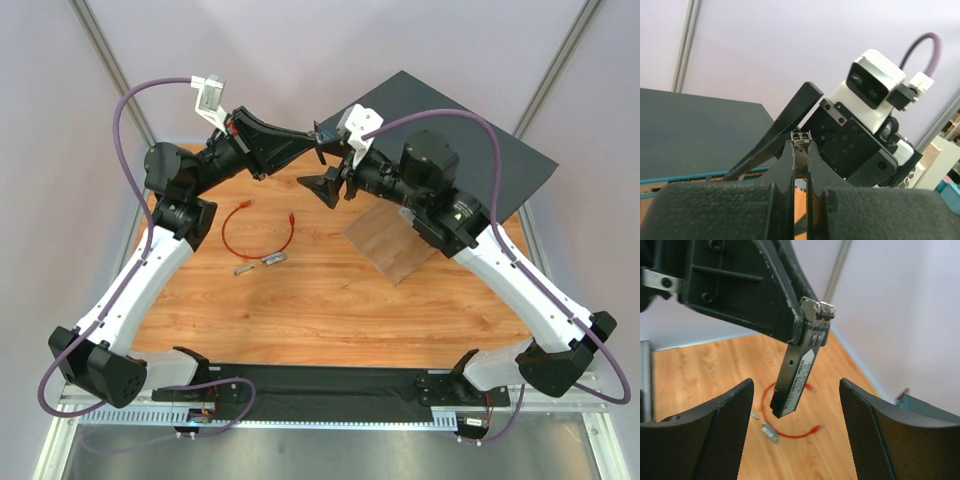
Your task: Insert the plug into the switch port
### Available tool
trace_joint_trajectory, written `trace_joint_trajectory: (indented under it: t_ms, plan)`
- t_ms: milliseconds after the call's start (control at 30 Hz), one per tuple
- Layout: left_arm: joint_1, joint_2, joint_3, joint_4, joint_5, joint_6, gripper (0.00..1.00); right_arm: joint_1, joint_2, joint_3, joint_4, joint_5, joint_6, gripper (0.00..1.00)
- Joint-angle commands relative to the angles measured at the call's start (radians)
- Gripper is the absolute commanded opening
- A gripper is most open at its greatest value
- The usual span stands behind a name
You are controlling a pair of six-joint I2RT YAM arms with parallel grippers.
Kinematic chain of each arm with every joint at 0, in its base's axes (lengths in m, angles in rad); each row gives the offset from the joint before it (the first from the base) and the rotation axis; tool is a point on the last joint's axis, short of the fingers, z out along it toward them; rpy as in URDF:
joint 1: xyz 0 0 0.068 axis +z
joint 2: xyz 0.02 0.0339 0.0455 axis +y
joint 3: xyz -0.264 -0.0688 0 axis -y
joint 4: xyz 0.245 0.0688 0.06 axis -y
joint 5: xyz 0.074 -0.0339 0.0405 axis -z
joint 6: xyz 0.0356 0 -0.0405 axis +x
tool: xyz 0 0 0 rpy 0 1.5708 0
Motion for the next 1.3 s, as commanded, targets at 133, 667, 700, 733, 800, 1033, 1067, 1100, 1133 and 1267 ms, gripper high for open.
trace_joint_trajectory:
  t_ms: [133,667,700,733,800,1033,1067,1100,1133,1267]
  plan:
    - [-0.001,-0.029,-0.017,-0.032,-0.046,0.02,0.0,0.041,-0.029,-0.012,0.084,0.34,-0.166,0.58]
    - [0.027,-0.083,0.0,-0.269,-0.003,0.151,0.71,0.038,-0.11,-0.131,0.119,0.339,-0.504,0.0]
    - [0.053,-0.092,0.016,-0.329,0.012,0.196,0.74,0.026,-0.122,-0.177,0.124,0.315,-0.539,0.0]
    - [0.066,-0.097,0.058,-0.465,0.037,0.239,0.76,0.018,-0.139,-0.199,0.127,0.295,-0.597,0.01]
    - [0.105,-0.097,0.098,-0.6,0.081,0.362,0.79,-0.002,-0.191,-0.245,0.122,0.231,-0.671,0.01]
    - [0.116,-0.008,0.342,-1.364,0.258,0.909,0.88,-0.005,-0.331,-0.499,0.148,0.034,-1.03,0.0]
    - [0.108,-0.003,0.352,-1.417,0.256,0.951,0.88,-0.007,-0.334,-0.51,0.15,0.019,-1.053,0.0]
    - [0.099,0.008,0.362,-1.507,0.256,1.041,0.88,-0.005,-0.337,-0.521,0.148,-0.007,-1.109,0.0]
    - [0.087,0.017,0.389,-1.555,0.249,1.086,0.88,-0.004,-0.342,-0.532,0.151,-0.018,-1.137,0.0]
    - [-0.028,0.043,0.428,-1.715,0.147,1.224,0.89,0.007,-0.351,-0.622,0.185,-0.061,-1.31,0.0]
